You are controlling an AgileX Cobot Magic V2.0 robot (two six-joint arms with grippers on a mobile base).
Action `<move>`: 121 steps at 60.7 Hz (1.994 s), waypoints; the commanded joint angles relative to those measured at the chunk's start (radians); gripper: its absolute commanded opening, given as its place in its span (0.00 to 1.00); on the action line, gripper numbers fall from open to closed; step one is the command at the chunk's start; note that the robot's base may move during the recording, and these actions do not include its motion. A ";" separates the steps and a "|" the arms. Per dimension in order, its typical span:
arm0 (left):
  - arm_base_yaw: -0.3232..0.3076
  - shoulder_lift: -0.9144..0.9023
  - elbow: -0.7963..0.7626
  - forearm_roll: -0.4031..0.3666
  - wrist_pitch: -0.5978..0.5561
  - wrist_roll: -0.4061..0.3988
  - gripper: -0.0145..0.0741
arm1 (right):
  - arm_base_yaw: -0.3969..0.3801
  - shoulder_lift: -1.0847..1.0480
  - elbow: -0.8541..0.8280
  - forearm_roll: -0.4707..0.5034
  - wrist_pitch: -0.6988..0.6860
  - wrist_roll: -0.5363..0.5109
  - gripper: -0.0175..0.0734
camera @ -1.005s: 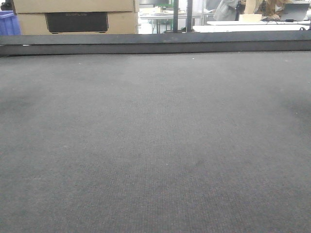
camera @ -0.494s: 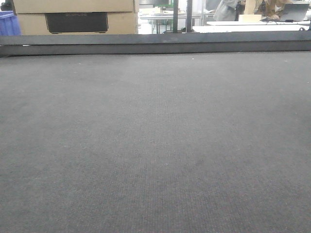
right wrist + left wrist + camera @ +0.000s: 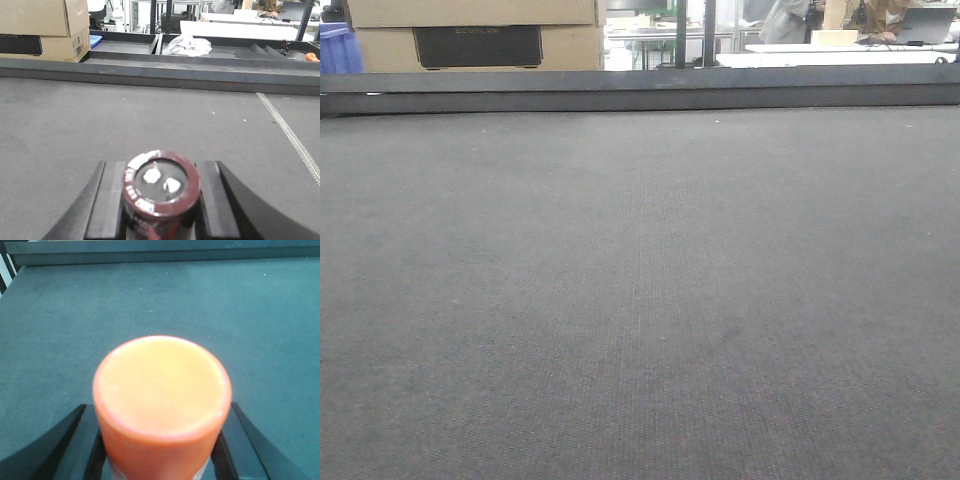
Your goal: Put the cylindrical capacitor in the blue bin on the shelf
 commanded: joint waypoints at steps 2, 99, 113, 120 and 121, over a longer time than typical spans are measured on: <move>-0.003 -0.006 0.001 0.006 -0.016 -0.002 0.04 | -0.001 -0.003 0.001 0.001 -0.023 -0.003 0.08; -0.003 -0.006 0.000 0.006 -0.007 -0.002 0.04 | -0.001 -0.003 0.001 0.001 -0.023 -0.003 0.08; -0.003 -0.006 0.000 0.006 -0.007 -0.002 0.04 | -0.001 -0.003 0.001 0.001 -0.023 -0.003 0.08; -0.003 -0.006 0.000 0.006 -0.007 -0.002 0.04 | -0.001 -0.003 0.001 0.001 -0.023 -0.003 0.08; -0.003 -0.006 0.000 0.006 -0.007 -0.002 0.04 | -0.001 -0.003 0.001 0.001 -0.023 -0.003 0.08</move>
